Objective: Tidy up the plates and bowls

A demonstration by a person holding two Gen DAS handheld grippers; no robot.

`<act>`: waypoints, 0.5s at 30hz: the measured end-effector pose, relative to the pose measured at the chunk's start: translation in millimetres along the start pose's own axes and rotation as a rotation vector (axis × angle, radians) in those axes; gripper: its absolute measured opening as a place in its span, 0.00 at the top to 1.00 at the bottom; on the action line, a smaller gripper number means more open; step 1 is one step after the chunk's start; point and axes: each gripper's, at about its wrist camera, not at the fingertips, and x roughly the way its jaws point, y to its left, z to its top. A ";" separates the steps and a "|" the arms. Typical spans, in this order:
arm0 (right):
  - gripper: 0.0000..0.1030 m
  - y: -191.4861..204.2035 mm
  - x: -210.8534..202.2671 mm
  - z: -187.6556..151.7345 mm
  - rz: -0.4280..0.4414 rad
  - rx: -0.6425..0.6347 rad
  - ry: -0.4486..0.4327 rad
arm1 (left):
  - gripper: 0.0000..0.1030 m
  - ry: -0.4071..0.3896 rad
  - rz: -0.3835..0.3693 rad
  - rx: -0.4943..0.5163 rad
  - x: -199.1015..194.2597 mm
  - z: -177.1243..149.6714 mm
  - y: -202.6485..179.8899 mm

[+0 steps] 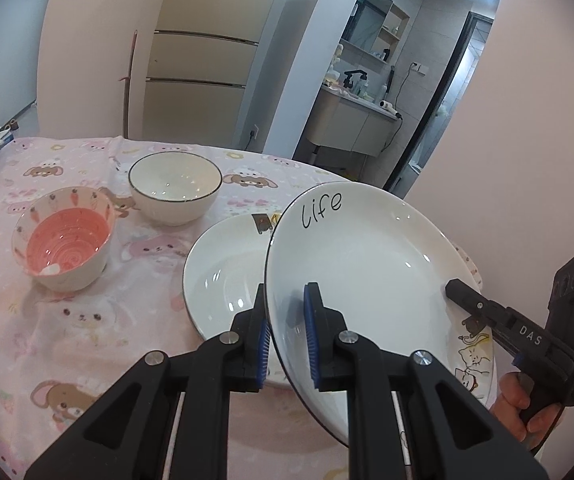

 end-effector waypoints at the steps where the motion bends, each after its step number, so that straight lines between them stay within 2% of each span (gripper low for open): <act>1: 0.88 -2.7 3.9 5.3 0.002 0.002 0.000 | 0.87 0.001 0.000 -0.002 4.6 2.6 -0.6; 7: 0.88 -15.3 31.6 25.9 -0.025 -0.016 -0.005 | 0.87 0.034 0.009 -0.024 38.6 14.2 -2.4; 15: 0.88 -33.9 63.3 27.9 -0.053 0.036 0.069 | 0.87 0.086 0.014 -0.065 72.3 10.4 7.8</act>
